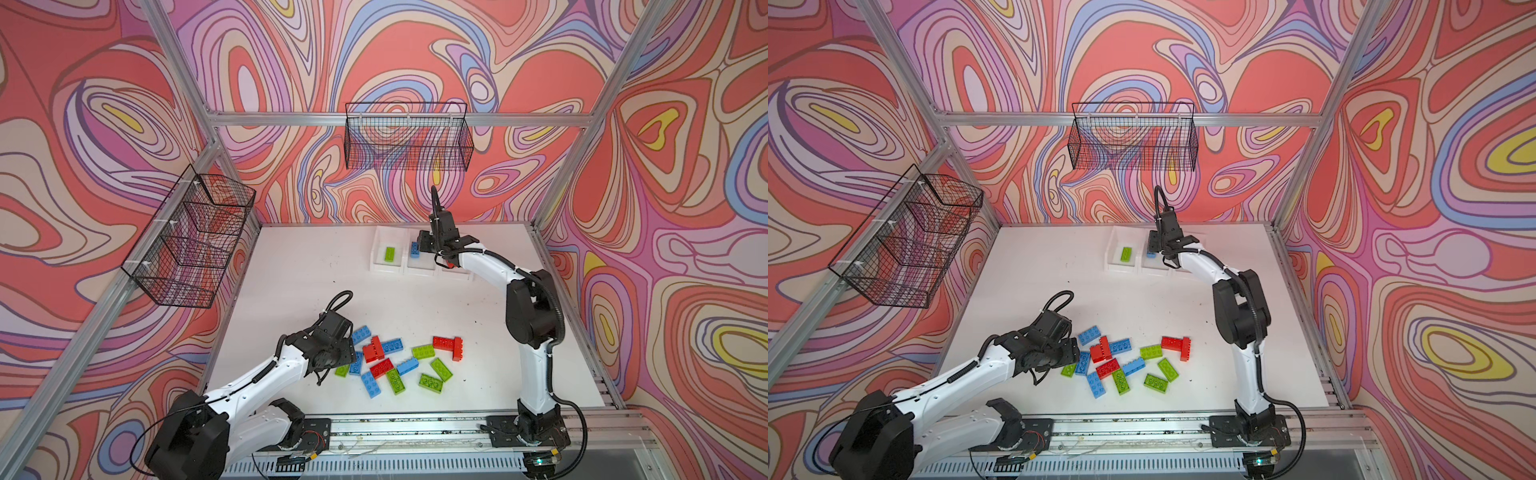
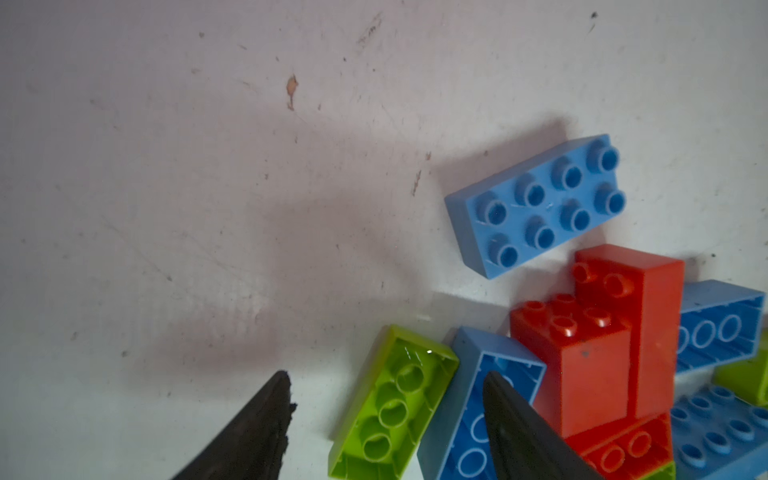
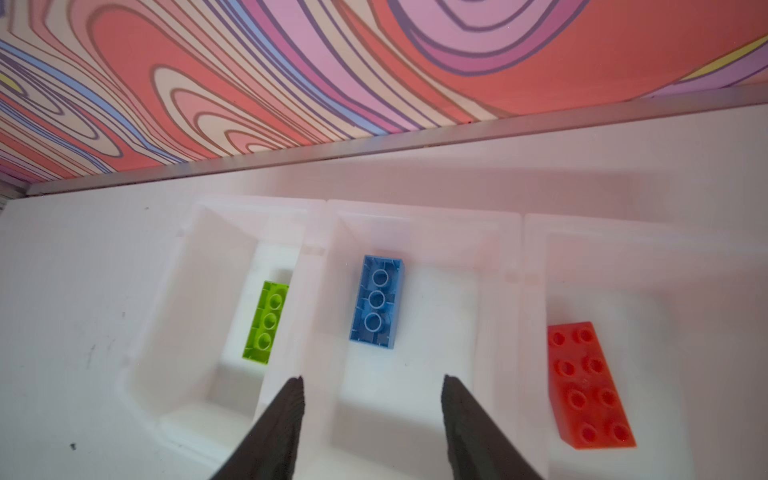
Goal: Sort the legos into containers by color
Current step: 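Grasp a lime-green brick with the left gripper while the right withdraws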
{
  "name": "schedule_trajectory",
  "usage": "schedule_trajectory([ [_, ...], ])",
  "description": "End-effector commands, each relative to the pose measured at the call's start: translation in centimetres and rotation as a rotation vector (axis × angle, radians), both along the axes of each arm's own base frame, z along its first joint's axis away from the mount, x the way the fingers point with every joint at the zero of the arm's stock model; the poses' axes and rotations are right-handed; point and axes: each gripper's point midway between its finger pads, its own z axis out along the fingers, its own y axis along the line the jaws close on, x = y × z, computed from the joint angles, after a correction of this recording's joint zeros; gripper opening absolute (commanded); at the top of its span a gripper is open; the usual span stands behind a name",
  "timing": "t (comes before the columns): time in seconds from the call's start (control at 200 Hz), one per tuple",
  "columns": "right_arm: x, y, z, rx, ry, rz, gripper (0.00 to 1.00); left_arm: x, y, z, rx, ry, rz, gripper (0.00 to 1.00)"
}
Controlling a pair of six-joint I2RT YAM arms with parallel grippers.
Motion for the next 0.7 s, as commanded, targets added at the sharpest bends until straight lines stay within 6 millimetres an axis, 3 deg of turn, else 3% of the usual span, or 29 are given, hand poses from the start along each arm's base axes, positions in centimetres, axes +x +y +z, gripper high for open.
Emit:
schedule_trajectory([
  [0.0,-0.8,-1.1,1.7,0.004,-0.048,-0.021,0.56,-0.7,0.8,-0.3,0.029,0.018,0.027,0.74],
  [0.2,-2.3,-1.7,1.2,-0.003,-0.033,-0.025,0.55,-0.8,0.5,-0.3,0.021,0.02,0.008,0.7],
  [0.235,-2.4,-1.8,1.0,-0.004,-0.027,-0.025,0.54,-1.7,1.0,-1.4,0.04,0.048,0.009,0.7],
  [0.691,-2.8,-1.7,-0.6,0.0,0.008,-0.021,0.52,-2.9,1.6,-2.9,0.038,0.075,0.031,0.61],
])
